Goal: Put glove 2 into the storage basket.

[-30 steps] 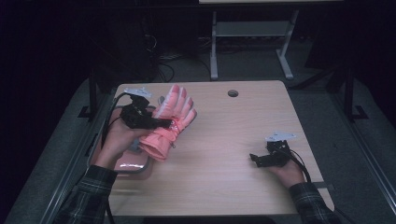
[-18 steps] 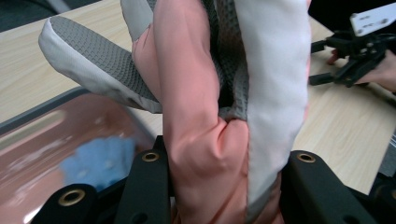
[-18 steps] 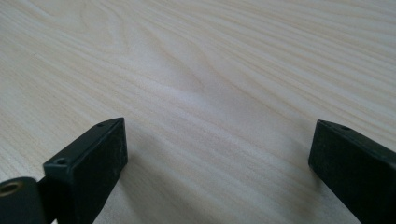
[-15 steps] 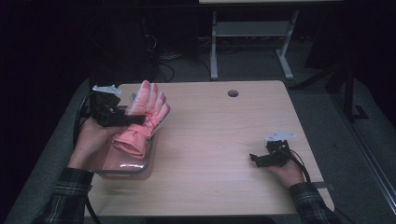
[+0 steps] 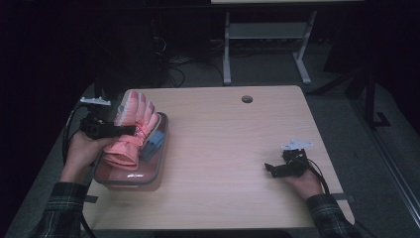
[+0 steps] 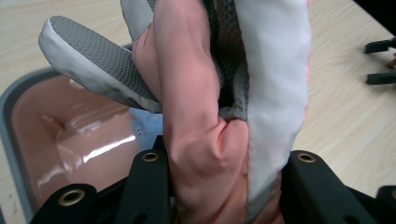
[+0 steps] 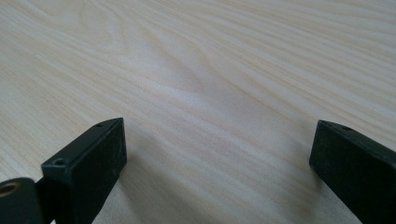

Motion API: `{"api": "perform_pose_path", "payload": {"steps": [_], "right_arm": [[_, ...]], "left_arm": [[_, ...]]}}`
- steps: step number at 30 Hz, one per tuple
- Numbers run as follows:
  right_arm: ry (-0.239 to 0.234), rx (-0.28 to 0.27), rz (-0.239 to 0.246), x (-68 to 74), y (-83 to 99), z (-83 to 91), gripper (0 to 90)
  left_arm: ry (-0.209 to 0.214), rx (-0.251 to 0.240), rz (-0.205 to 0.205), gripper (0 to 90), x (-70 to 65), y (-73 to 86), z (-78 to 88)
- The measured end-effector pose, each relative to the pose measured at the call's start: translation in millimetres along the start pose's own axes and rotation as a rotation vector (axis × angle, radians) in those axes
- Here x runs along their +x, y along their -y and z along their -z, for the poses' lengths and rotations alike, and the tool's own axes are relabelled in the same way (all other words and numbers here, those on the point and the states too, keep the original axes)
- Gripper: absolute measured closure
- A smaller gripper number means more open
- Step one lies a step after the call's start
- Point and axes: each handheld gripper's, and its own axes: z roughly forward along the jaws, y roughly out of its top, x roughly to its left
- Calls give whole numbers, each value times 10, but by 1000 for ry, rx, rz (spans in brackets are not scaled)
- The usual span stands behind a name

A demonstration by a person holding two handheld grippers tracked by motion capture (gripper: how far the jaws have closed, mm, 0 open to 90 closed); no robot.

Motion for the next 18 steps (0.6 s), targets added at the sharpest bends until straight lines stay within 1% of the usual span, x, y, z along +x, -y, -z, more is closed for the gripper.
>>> {"api": "perform_pose_path", "payload": {"steps": [1,2,4,5,6,10,11,14,15,16,17,18], "right_arm": [[0,0,0,0,0,0,35],[0,0,-1,0,0,0,34],[0,0,-1,0,-1,-1,34],[0,0,-1,0,-1,-1,34],[0,0,0,0,-1,-1,33],[0,1,0,0,-1,-1,33],[0,1,0,0,-1,-1,33],[0,0,0,0,-1,-1,33],[0,0,0,0,-1,-1,33],[0,1,-1,0,-1,-1,33],[0,1,-1,0,-1,-2,32],[0,1,-1,0,-1,-2,32]], "left_arm": [[0,0,0,636,0,0,0],[-12,14,11,636,49,46,-33],[-9,21,23,636,89,85,-76],[-9,21,23,636,89,85,-76],[-8,39,29,635,117,120,-140],[-2,73,41,634,148,198,-303],[-2,73,41,633,148,198,-303],[15,106,55,632,158,270,-508],[15,106,55,632,158,270,-508],[23,115,55,632,163,288,-557],[17,128,53,630,165,317,-635],[17,128,53,629,165,317,-635]]}}
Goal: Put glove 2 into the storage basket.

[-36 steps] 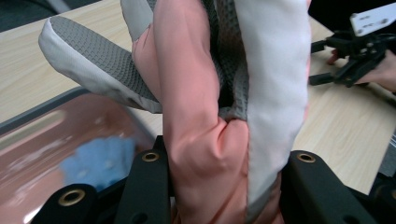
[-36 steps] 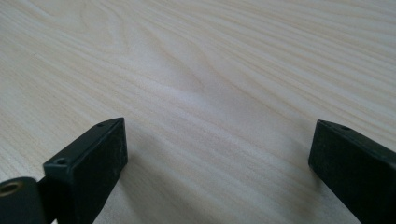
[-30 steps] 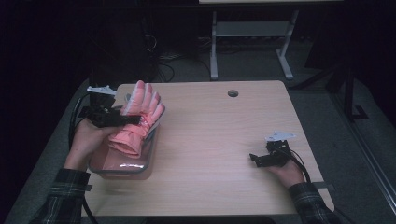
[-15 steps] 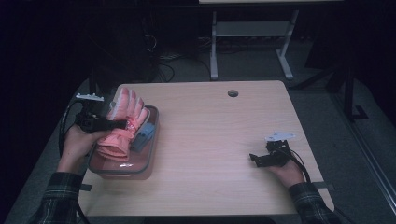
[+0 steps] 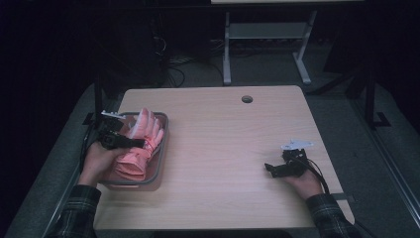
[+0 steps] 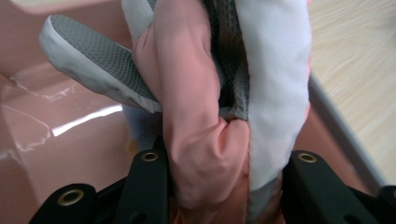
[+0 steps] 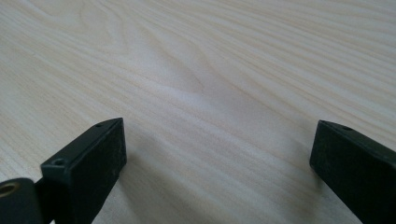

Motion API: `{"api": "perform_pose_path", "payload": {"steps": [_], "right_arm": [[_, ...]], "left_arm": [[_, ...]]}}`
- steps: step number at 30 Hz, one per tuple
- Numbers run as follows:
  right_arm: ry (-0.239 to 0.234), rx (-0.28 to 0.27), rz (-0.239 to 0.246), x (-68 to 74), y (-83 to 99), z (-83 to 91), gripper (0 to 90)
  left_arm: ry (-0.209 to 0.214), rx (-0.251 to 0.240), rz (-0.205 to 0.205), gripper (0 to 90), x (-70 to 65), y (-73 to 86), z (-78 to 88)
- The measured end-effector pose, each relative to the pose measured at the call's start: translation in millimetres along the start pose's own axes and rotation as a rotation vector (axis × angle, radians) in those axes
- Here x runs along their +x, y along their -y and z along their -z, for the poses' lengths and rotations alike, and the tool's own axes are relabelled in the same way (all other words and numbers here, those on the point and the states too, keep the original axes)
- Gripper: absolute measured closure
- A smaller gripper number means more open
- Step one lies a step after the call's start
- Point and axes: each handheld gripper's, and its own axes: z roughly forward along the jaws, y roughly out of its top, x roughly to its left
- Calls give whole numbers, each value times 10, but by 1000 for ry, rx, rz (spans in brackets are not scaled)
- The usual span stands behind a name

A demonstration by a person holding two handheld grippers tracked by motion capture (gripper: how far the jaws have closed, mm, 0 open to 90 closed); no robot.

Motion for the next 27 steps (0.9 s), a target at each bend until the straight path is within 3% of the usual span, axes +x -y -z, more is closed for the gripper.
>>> {"api": "perform_pose_path", "payload": {"steps": [5,9,13,18,25,27], "right_arm": [[0,0,0,0,0,0,32],[0,0,-1,1,-1,-1,32],[0,0,-1,1,-1,-1,31],[0,0,-1,1,-1,-1,32],[0,0,-2,2,-1,-1,31],[0,1,-1,1,-1,-1,32]], "left_arm": [[16,-4,41,627,66,104,-159],[21,-10,43,614,73,126,-174],[32,-6,18,475,89,103,-132],[-10,-22,-27,244,54,66,-55],[-48,-59,-60,136,19,24,114],[-71,-94,-71,135,1,-1,239]]}}
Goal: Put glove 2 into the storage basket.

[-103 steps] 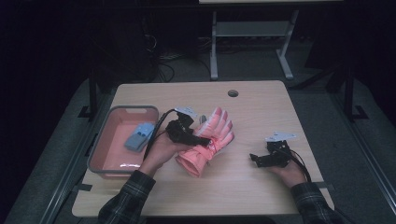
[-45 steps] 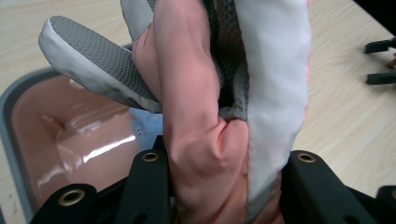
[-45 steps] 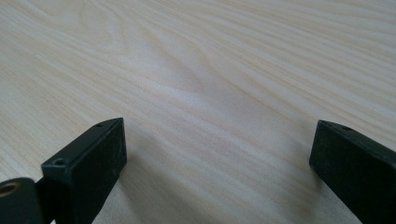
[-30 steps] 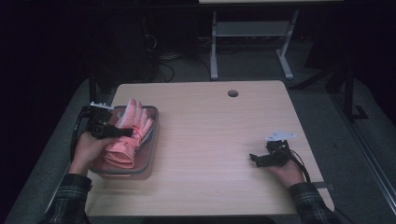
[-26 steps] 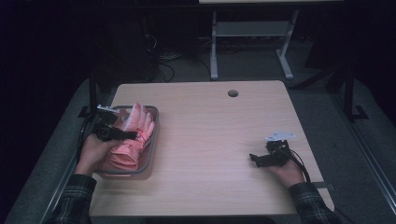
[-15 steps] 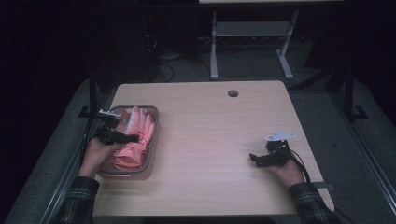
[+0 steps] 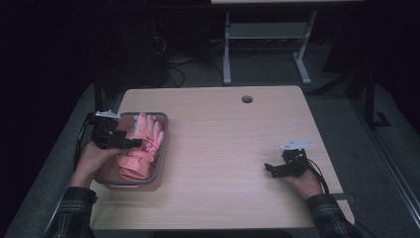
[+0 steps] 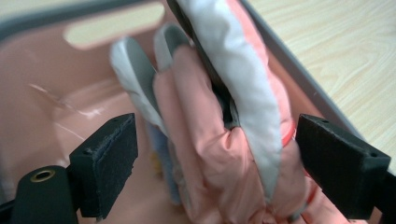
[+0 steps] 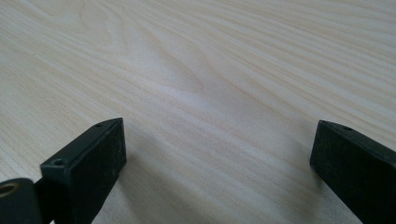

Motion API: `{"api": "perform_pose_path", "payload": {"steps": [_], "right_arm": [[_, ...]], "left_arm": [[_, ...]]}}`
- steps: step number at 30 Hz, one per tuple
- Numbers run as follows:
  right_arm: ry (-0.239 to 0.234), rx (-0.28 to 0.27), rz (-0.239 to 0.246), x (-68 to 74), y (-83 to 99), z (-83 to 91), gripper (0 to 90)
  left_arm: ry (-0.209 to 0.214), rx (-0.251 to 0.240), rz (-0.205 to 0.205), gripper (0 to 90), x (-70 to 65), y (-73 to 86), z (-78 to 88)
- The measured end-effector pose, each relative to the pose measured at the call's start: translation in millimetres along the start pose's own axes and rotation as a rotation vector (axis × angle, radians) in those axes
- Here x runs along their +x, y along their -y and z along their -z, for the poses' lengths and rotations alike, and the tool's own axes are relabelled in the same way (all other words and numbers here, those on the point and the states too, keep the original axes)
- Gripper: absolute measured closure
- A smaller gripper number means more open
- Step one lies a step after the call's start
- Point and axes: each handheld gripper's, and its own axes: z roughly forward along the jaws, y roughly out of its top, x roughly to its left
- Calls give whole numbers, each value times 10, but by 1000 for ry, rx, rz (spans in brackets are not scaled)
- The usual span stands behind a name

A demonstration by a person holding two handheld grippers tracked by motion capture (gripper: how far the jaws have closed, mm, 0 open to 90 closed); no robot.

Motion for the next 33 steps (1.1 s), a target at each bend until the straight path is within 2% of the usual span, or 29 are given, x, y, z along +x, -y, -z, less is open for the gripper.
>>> {"api": "perform_pose_path", "payload": {"steps": [1,4,8,13,14,17,27,29,30,33], "right_arm": [[0,0,0,0,0,0,31],[-1,-1,-2,1,-1,-2,31],[-1,-1,-1,1,-2,-3,30],[-1,-2,0,1,-2,-3,30],[-1,-2,0,1,-2,-3,30],[-1,-1,-1,2,-2,-3,30],[0,-1,-2,3,-1,-2,30],[0,-1,0,1,-1,-1,30],[0,-1,0,1,-1,-1,30],[0,-1,1,1,-1,-1,30]], "left_arm": [[0,0,0,134,0,0,0],[-14,-34,-18,134,-18,-57,143],[-5,-61,-34,135,-79,-104,222],[21,-110,-79,134,-287,-256,290],[21,-110,-79,134,-287,-256,290],[36,-132,-110,135,-401,-354,303],[81,-169,-173,135,-704,-509,218],[101,-182,-188,135,-833,-531,157],[101,-182,-188,135,-833,-531,157],[117,-185,-215,135,-974,-554,80]]}}
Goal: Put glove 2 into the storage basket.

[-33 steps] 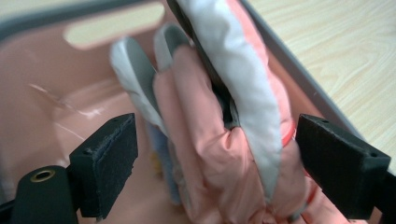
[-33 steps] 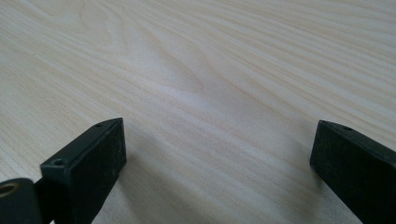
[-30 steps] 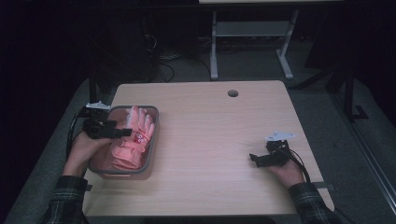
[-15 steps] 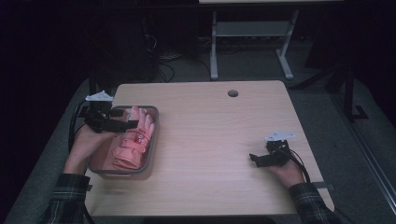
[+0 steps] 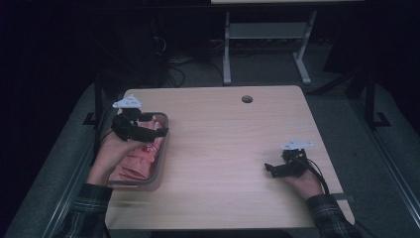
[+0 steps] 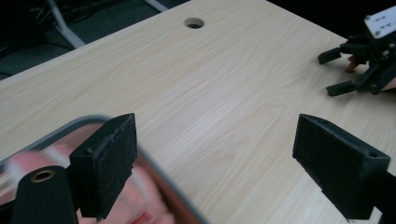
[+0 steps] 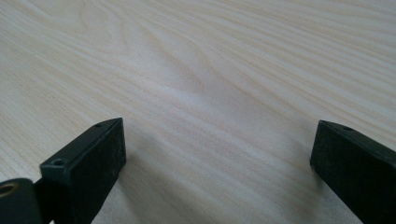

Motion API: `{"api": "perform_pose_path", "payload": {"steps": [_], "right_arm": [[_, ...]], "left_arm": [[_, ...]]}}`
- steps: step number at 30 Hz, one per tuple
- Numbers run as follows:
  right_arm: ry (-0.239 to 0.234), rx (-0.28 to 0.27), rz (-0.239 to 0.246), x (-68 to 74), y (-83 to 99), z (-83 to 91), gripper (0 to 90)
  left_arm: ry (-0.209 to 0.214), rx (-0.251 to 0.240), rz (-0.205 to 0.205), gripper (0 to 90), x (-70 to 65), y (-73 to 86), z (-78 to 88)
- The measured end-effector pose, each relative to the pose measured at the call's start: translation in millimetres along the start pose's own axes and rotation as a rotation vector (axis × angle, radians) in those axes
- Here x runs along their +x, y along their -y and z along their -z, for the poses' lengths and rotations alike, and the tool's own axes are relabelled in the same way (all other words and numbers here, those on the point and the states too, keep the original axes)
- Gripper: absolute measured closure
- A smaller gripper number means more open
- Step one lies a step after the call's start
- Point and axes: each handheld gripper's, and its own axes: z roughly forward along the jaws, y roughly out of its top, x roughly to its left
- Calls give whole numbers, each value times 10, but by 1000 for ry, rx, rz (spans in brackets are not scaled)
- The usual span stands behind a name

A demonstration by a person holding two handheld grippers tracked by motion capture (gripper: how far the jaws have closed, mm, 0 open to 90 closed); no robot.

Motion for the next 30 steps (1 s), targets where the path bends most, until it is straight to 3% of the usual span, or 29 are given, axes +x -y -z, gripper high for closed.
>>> {"api": "perform_pose_path", "payload": {"steps": [12,21,30], "right_arm": [[0,0,0,0,0,0,30],[0,0,-1,1,0,0,30],[-1,0,-2,2,0,0,30]], "left_arm": [[59,-10,-27,137,-353,25,-370],[98,8,-53,137,-610,164,-693],[113,40,-81,137,-771,305,-931]]}}
